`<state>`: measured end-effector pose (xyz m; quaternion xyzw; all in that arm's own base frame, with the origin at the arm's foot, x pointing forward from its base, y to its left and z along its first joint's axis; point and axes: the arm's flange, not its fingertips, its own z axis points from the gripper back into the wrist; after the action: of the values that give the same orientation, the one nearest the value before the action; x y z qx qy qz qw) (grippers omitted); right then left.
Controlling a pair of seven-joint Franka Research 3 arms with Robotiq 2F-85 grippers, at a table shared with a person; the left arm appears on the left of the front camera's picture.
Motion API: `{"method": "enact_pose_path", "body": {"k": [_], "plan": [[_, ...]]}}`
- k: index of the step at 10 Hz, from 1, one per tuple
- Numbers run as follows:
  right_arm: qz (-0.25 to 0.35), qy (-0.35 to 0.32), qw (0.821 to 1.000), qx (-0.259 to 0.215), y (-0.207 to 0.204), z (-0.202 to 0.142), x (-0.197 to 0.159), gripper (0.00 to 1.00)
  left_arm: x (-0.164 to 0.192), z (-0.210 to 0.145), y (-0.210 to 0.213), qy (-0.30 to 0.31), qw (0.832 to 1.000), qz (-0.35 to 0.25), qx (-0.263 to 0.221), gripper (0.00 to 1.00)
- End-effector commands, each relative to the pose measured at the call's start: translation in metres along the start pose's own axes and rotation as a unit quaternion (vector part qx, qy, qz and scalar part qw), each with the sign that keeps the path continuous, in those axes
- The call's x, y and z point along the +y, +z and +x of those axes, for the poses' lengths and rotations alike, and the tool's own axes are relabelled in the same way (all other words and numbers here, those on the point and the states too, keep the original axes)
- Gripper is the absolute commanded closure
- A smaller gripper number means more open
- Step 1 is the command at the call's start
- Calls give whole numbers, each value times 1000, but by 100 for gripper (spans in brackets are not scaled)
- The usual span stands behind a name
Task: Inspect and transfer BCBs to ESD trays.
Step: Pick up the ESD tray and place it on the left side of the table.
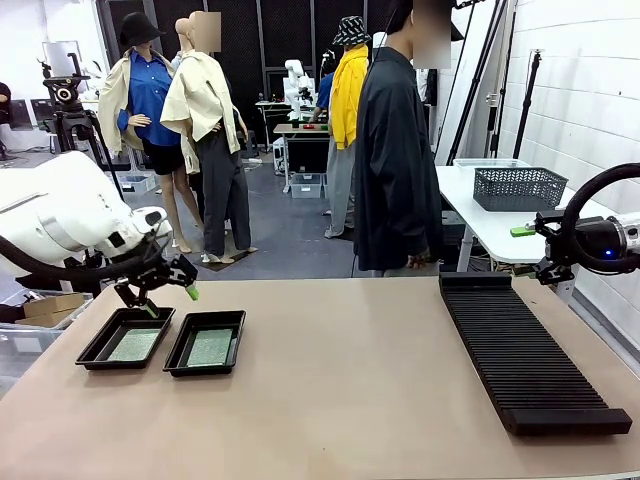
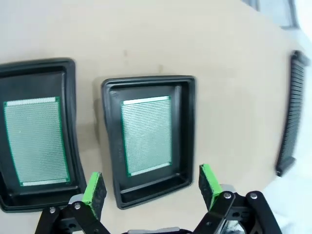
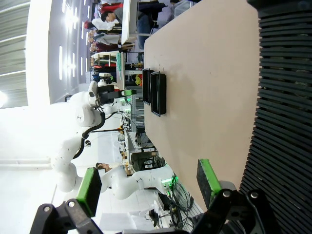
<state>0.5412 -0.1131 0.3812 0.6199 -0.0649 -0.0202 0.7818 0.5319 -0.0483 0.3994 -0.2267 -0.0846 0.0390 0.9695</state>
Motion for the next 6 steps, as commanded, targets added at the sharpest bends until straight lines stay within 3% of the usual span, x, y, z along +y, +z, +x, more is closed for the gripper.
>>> {"method": "enact_pose_path", "body": {"k": [1,4,6], "plan": [[-4,-2,1000,1,-2,-2,1,0,32,-8,30,-22,995,-101,13,0],[-4,-2,1000,1,-2,-2,1,0,71,-14,61,-61,968,-244,19,0],[-4,-2,1000,1,-2,-2,1,0,98,-17,64,-59,952,-300,31,0]]}}
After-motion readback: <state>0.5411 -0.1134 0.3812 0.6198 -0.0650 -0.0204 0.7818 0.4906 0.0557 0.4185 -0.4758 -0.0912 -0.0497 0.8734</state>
